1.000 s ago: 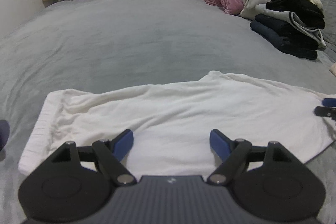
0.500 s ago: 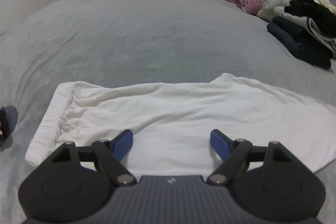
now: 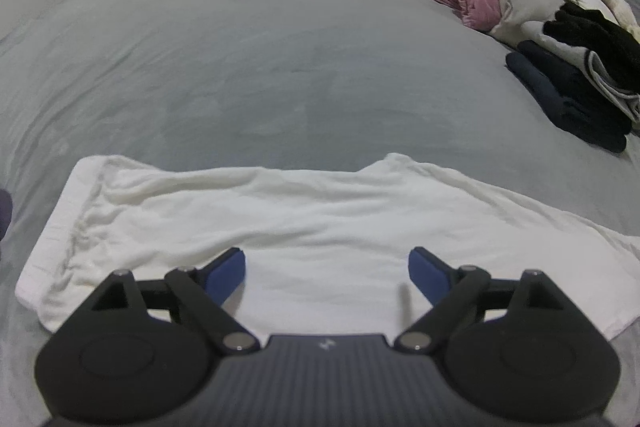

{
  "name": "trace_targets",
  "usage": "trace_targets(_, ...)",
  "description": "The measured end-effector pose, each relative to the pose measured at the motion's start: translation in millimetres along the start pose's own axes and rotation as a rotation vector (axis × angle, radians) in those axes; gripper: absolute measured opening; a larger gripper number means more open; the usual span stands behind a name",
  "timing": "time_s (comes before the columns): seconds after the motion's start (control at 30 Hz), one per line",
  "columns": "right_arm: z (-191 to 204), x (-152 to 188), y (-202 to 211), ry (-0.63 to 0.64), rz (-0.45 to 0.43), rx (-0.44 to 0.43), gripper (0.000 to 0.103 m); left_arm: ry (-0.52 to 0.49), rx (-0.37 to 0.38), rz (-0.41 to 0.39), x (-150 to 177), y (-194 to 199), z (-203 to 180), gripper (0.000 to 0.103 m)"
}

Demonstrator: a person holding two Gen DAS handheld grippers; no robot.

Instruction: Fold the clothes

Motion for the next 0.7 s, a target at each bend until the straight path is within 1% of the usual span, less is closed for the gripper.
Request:
trace_targets(0.3, -48.9, 4.5, 2.2, -0.105, 0.019, 0.145, 0.066, -0.018, 0.026, 0.011, -1.1, -5.4, -24.3, 0.091)
trace_targets(0.7, -61.7, 6.6, 5.5, -0.093, 0.016, 0.131, 0.066, -0.064, 0.055, 0.040, 6.0, -19.7, -61.4, 0.091)
Point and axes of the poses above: each gripper's, at about its wrist camera, not at the fingertips, and y roughly against the way its jaws point, z to its left, x to its underside, the point moved 10 cm from there along -y, roughly the way its jaws point, and after that the axes turned 10 degrees about -z, right-handed, at the moved point
